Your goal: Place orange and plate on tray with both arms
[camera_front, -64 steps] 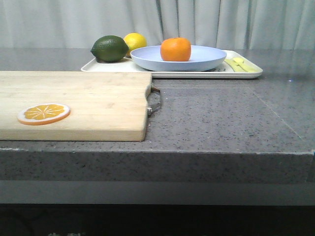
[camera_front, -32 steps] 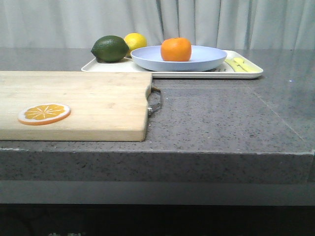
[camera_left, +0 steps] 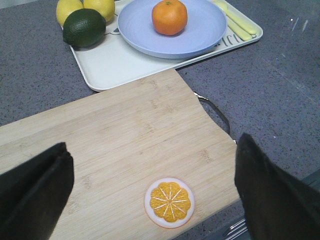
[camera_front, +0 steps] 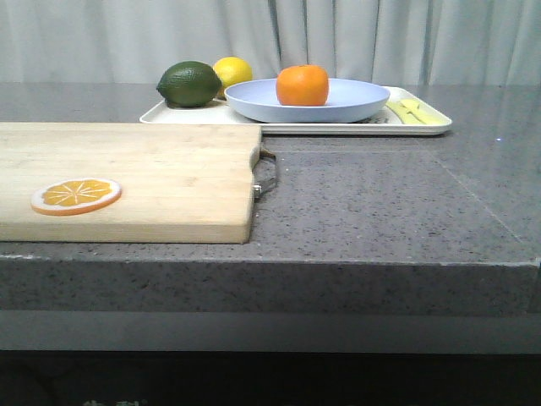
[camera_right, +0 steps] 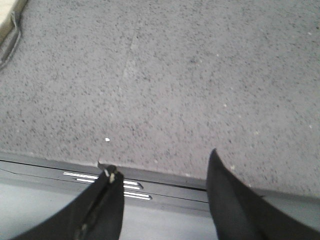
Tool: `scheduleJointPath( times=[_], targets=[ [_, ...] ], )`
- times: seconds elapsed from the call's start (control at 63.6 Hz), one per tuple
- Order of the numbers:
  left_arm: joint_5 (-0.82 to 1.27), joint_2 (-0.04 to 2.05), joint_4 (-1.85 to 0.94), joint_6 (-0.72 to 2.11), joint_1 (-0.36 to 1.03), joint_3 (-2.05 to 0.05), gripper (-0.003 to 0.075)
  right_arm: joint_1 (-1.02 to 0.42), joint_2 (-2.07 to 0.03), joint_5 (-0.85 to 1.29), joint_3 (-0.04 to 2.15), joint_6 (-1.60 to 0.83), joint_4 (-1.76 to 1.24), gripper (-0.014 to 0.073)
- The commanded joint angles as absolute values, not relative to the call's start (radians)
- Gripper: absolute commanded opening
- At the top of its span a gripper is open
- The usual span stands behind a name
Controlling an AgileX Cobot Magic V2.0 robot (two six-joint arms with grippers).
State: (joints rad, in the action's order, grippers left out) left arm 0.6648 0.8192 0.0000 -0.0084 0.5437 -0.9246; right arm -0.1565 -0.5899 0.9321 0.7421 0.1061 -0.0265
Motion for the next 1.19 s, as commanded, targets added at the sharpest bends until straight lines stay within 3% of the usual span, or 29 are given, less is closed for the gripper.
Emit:
scheduleJointPath(
  times=[0.0,0.22,0.299,0.362,0.582,0.676,0.802,1.022,1.179],
  targets=[
    [0.591,0.816,0.0,-0.016,0.54,-0.949,0.063,-0.153,-0.543,0.858,0.73,0.096,-0.008,0.0402],
    [0.591,0.816,0.0,-0.016,0.54,-0.949,0.0628,-0.153,-0.523,0.855,0.718,0.096,-0.008,0.0402],
    [0.591,0.816,0.0,-0.016,0.54,-0.949,0.0589,-0.153,-0.523,0.844,0.718,0.096,-0.008,0.0386],
    [0.591,0.816,0.0,-0.016,0.54,-0.949,0.0523,-0.153,-0.523,0.843,0.718,0.096,-0.008,0.0318],
    [0.591,0.816,0.0,-0.016,0.54,-0.949,0.0183,-0.153,-0.523,0.848,0.718,0.096,-0.008,0.0012],
    [0.591,0.816,0.0,-0.016,0.54,-0.949,0.0079,-0.153,-0.523,0.848,0.718,0.096,-0.008,-0.0041],
    [0.591,0.816,0.0,-0.016,0.54,-0.949,-0.0019,-0.153,-0.523,0.848,0.718,0.096,-0.008,-0.005],
    [0.591,0.816,0.0,-0.016,0.54,-0.949,-0.0018,-0.153,-0.523,0.848,0.718,0.096,-0.008,-0.005],
    [0.48,0.753,-0.008,-0.016,0.494,-0.859,-0.0018,-0.153,-0.523,0.848,0.718,0.096,-0.008,-0.005]
  ],
)
